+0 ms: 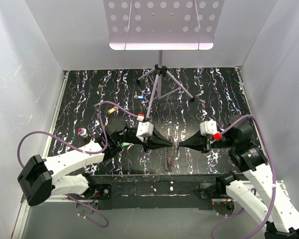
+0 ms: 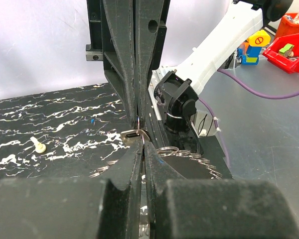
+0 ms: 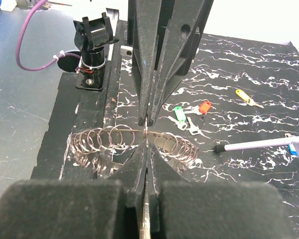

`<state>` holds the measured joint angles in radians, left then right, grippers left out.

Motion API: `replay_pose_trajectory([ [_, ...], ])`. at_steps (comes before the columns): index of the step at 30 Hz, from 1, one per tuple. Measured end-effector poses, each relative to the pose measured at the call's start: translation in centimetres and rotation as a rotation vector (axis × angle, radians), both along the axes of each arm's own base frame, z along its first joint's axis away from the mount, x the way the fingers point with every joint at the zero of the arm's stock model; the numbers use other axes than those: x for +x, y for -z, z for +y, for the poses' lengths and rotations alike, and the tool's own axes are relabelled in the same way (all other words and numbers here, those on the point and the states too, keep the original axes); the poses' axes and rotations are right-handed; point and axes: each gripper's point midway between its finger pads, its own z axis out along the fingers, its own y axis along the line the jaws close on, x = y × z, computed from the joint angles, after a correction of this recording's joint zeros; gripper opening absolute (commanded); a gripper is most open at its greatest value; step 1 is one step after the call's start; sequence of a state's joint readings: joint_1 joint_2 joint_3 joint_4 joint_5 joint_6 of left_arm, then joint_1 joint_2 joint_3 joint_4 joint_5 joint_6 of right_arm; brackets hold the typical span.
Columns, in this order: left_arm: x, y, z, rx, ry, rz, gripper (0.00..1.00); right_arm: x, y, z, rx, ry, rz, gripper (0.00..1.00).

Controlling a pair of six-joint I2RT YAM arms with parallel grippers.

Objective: Put the keys on the keyring

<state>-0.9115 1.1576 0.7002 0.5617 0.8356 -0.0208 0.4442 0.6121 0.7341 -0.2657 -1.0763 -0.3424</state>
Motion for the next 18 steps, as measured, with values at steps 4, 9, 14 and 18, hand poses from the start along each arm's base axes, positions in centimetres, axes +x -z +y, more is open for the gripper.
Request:
replay_pose_trajectory([
  [4, -0.06, 0.00, 0.01, 0.001, 0.003, 0.004, 0.00, 0.09, 0.33, 0.04, -0.005, 0.000, 0.010, 0.01],
  [9, -0.06, -0.02, -0.02, -0.001, 0.004, 0.005, 0.00, 0.19, 0.60, 0.09, -0.009, 0.000, 0.020, 0.01],
  [14, 0.03, 0.11, -0.15, 0.000, 0.004, 0.007, 0.00, 0.20, 0.61, 0.10, -0.010, 0.000, 0.023, 0.01],
  [18, 0.06, 0.16, -0.18, 0.001, 0.004, 0.008, 0.00, 0.19, 0.59, 0.10, -0.009, 0.001, 0.027, 0.01],
])
